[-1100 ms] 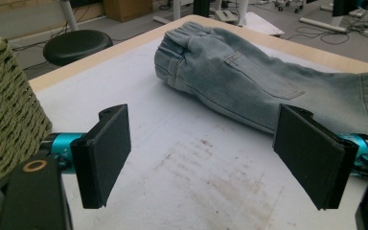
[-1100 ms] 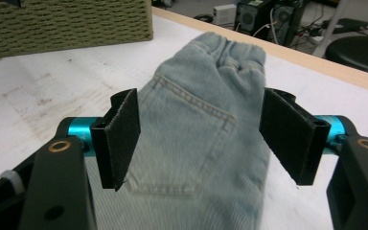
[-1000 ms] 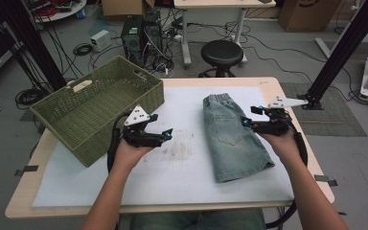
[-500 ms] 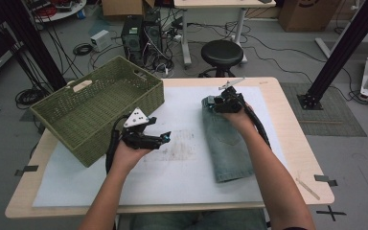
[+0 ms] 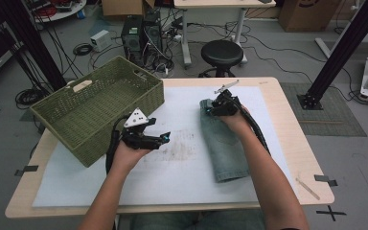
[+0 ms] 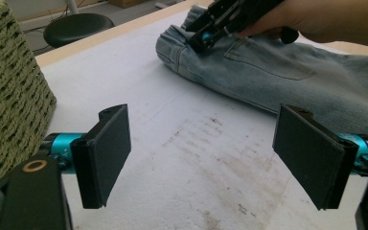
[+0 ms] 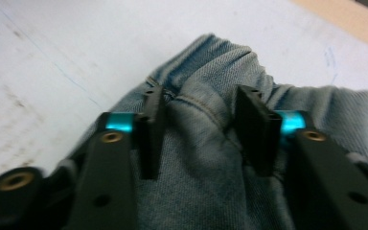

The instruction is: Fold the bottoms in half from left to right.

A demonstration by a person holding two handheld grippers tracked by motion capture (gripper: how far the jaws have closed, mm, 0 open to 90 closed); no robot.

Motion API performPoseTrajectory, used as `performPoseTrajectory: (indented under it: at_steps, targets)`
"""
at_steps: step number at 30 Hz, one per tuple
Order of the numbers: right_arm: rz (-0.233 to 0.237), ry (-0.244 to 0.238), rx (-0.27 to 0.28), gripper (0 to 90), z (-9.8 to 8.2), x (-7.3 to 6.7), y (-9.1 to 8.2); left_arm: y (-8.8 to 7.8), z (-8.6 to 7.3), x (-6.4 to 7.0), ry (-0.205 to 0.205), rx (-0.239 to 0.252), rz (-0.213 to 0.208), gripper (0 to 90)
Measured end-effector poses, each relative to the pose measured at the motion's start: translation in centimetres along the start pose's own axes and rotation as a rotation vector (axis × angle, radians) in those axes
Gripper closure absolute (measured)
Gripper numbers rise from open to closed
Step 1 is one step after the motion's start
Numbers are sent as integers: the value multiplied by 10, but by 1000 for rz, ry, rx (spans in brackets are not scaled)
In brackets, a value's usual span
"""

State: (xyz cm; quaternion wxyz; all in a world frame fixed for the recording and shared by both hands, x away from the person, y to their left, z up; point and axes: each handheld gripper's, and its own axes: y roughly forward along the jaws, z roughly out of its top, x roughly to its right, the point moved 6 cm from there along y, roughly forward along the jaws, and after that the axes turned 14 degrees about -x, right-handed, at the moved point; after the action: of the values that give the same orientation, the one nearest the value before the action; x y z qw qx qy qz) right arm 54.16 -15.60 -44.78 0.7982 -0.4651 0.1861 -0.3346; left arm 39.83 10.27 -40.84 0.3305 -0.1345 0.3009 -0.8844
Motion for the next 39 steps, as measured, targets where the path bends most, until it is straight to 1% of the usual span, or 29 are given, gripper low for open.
performPoseTrajectory:
  at_steps: [1,4,5,6,7,8,9,11,12,13,15,16,18,20,22,23,24,25,26,29,30,31,32,33,34,35,36,38,39]
  targets:
    - [7,9,20,483,1,0,-7,0,0,0,2,-1,-1,209]
    - [2,29,83,479,2,8,-25,0,0,0,0,-1,-1,208]
    - [-7,37,108,483,2,12,-31,0,0,0,0,0,-1,208]
    - [-14,57,123,498,1,17,-36,0,0,-1,0,1,0,209]
    - [-25,74,132,519,0,23,-40,0,0,-1,-3,3,-1,209]
    - [-39,79,136,531,-1,28,-42,-1,0,-1,-5,5,1,208]
    - [-61,97,134,542,-4,35,-43,-2,0,-2,-2,5,3,208]
    - [-73,131,109,593,-10,46,-40,-3,0,-3,-8,9,4,208]
    - [-88,145,83,598,-14,52,-36,-3,-1,-4,-9,9,4,208]
    - [-87,161,56,617,-18,55,-31,-3,-1,-5,-12,11,5,208]
    - [-63,170,24,667,-23,59,-21,-3,-2,-6,-14,8,7,208]
    - [-65,168,11,673,-24,59,-16,-3,-2,-6,-15,7,7,208]
    - [-83,176,-8,683,-25,59,-10,-3,-2,-7,-14,5,10,208]
    - [-94,171,-12,683,-25,60,-5,-3,-2,-7,-12,4,10,209]
    - [-85,184,-10,670,-26,62,-6,-4,-2,-7,-14,8,6,208]
    - [-82,186,-6,619,-26,62,-9,-4,-2,-7,-14,9,9,208]
    - [-86,188,-1,559,-25,62,-13,-4,-2,-7,-15,10,9,208]
    - [-83,199,10,527,-25,61,-18,-4,-2,-8,-17,9,8,208]
    - [-76,199,31,502,-25,60,-25,-5,-2,-8,-17,10,7,208]
    - [-84,179,92,408,-28,56,-51,-6,-1,-9,-14,13,12,208]
    - [-74,173,118,402,-30,54,-60,-7,0,-9,-10,17,12,208]
    - [-66,165,133,389,-34,52,-69,-8,1,-9,-7,18,15,208]
    - [-75,158,145,362,-38,50,-78,-9,2,-9,-6,22,17,208]
    - [-70,158,164,344,-42,48,-88,-11,3,-9,-3,26,21,208]
    - [-54,155,188,330,-48,45,-97,-11,4,-8,-5,30,20,208]
    - [-47,149,213,319,-54,42,-107,-12,4,-8,2,30,23,209]
    - [-49,146,233,310,-60,39,-115,-12,5,-8,-2,36,21,208]
    - [-39,136,256,299,-71,34,-128,-12,5,-9,-3,37,22,208]
    - [-38,126,280,290,-78,31,-138,-12,5,-9,-5,39,22,208]
